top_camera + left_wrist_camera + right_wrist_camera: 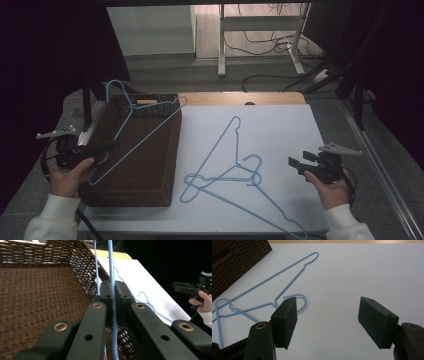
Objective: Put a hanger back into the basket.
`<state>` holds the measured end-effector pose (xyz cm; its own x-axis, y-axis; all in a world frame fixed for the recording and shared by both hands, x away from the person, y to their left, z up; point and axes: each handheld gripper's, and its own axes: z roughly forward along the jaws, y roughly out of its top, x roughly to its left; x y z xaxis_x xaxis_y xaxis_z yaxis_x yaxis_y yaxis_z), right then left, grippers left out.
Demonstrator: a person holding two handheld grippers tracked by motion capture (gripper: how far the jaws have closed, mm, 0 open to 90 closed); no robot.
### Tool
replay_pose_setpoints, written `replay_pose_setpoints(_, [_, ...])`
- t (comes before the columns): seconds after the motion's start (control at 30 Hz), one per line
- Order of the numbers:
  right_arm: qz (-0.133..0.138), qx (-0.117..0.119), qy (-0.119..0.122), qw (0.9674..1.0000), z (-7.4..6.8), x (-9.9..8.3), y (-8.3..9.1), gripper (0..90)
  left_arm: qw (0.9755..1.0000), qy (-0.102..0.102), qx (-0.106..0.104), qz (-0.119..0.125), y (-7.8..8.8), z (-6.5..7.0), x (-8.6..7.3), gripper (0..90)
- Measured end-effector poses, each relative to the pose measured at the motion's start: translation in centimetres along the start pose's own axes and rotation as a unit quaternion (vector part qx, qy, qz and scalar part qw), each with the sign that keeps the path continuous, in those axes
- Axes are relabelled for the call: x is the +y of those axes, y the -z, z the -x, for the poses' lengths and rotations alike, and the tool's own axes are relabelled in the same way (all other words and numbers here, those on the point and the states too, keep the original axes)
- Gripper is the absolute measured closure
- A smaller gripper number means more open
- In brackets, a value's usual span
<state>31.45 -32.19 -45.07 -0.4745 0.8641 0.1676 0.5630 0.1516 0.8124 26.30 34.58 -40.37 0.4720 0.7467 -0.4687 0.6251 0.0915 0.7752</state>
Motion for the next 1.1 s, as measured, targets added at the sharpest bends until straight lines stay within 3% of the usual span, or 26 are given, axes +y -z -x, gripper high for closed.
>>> replay_pose_setpoints(0.5, [-0.011, 0.009, 0.009, 0.9999, -0.3, -0.1, -0.5, 30.0, 0.9990, 0.020, 0.036, 0.017, 0.9, -2.4, -0.5, 86.8])
replay_pose_setpoints(0.8, [-0.017, 0.012, 0.013, 0.9997, -0.3, -0.1, -0.6, 30.0, 0.9988, 0.021, 0.040, -0.019, -1.3, -3.3, -0.4, 86.7])
replay_pose_setpoints(1.1, [-0.019, 0.007, 0.012, 0.9997, -0.3, -0.1, -0.5, 30.0, 0.9955, 0.035, 0.060, -0.065, -3.5, -4.7, -1.0, 86.6])
